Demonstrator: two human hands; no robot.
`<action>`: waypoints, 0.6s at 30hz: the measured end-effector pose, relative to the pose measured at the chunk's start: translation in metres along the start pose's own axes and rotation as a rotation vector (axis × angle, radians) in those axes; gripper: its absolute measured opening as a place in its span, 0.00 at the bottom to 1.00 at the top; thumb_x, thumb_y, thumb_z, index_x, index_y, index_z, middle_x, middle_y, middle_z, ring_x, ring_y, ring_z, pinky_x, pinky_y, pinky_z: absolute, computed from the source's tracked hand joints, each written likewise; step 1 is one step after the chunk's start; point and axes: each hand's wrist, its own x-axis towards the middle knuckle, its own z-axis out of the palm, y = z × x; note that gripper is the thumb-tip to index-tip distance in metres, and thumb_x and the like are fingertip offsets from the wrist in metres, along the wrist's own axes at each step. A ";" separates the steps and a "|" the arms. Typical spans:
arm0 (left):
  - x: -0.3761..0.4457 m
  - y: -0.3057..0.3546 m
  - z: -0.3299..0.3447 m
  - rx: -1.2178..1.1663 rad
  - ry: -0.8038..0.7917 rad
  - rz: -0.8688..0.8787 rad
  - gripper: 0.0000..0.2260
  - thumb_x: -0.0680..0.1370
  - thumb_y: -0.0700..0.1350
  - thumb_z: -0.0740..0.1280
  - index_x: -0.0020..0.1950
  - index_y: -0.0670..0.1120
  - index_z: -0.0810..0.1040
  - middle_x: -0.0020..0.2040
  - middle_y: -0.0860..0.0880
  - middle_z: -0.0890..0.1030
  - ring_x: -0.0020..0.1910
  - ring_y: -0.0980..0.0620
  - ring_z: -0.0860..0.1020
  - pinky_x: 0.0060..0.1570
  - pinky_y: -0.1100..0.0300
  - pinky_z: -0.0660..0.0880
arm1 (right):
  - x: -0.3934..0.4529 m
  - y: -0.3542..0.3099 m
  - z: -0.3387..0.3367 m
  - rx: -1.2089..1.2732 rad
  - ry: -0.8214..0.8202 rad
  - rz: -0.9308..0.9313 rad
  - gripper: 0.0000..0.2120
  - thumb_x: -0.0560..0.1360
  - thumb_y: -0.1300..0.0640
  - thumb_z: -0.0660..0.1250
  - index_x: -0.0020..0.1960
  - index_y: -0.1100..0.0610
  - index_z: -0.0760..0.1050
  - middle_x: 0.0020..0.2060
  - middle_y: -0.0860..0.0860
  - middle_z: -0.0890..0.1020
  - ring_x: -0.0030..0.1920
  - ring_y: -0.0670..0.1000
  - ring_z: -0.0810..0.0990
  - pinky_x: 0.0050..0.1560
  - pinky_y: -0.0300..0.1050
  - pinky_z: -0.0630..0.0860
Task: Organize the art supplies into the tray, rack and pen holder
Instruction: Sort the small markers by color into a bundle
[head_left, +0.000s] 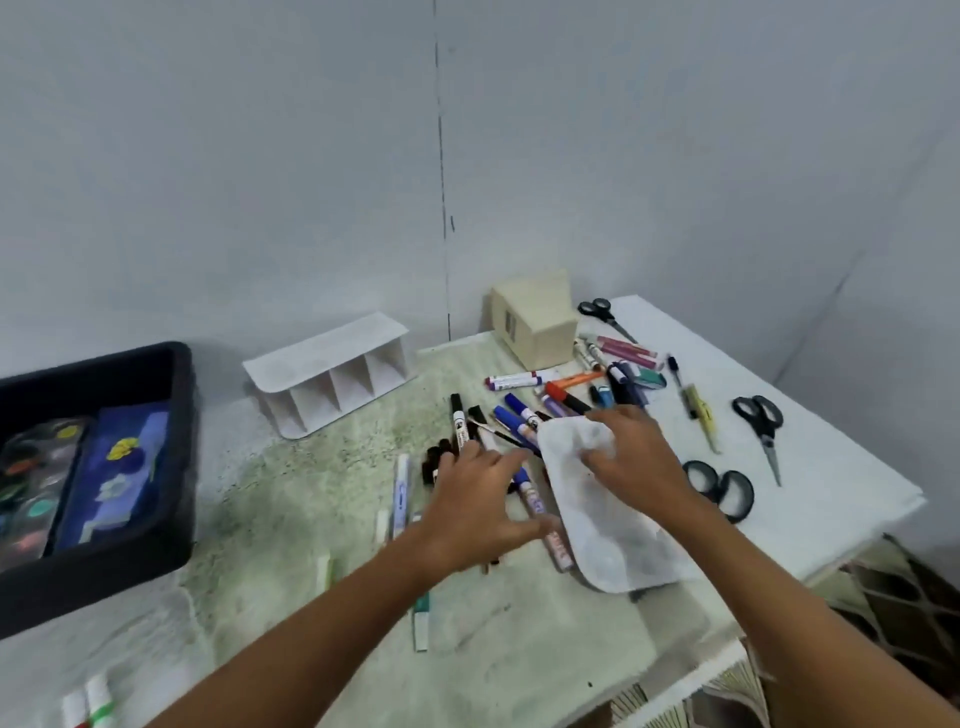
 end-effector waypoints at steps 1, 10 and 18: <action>0.011 0.010 0.004 -0.043 -0.003 -0.039 0.37 0.70 0.72 0.60 0.74 0.53 0.62 0.56 0.50 0.79 0.58 0.48 0.71 0.54 0.52 0.69 | -0.001 0.015 -0.006 -0.028 0.023 0.075 0.24 0.73 0.53 0.69 0.69 0.53 0.71 0.65 0.56 0.73 0.64 0.58 0.71 0.62 0.51 0.71; 0.049 0.032 0.023 -0.634 -0.099 -0.217 0.40 0.68 0.56 0.77 0.73 0.51 0.58 0.51 0.50 0.80 0.52 0.47 0.80 0.48 0.52 0.78 | -0.003 0.057 -0.022 0.098 -0.032 0.275 0.29 0.71 0.52 0.73 0.70 0.54 0.70 0.61 0.56 0.78 0.59 0.56 0.77 0.56 0.48 0.74; 0.043 0.009 0.000 -0.727 0.010 -0.180 0.38 0.57 0.59 0.78 0.65 0.51 0.73 0.56 0.55 0.81 0.54 0.55 0.79 0.54 0.51 0.77 | 0.008 0.024 -0.034 0.394 -0.019 0.239 0.26 0.68 0.54 0.77 0.64 0.57 0.76 0.53 0.54 0.81 0.49 0.52 0.79 0.45 0.41 0.73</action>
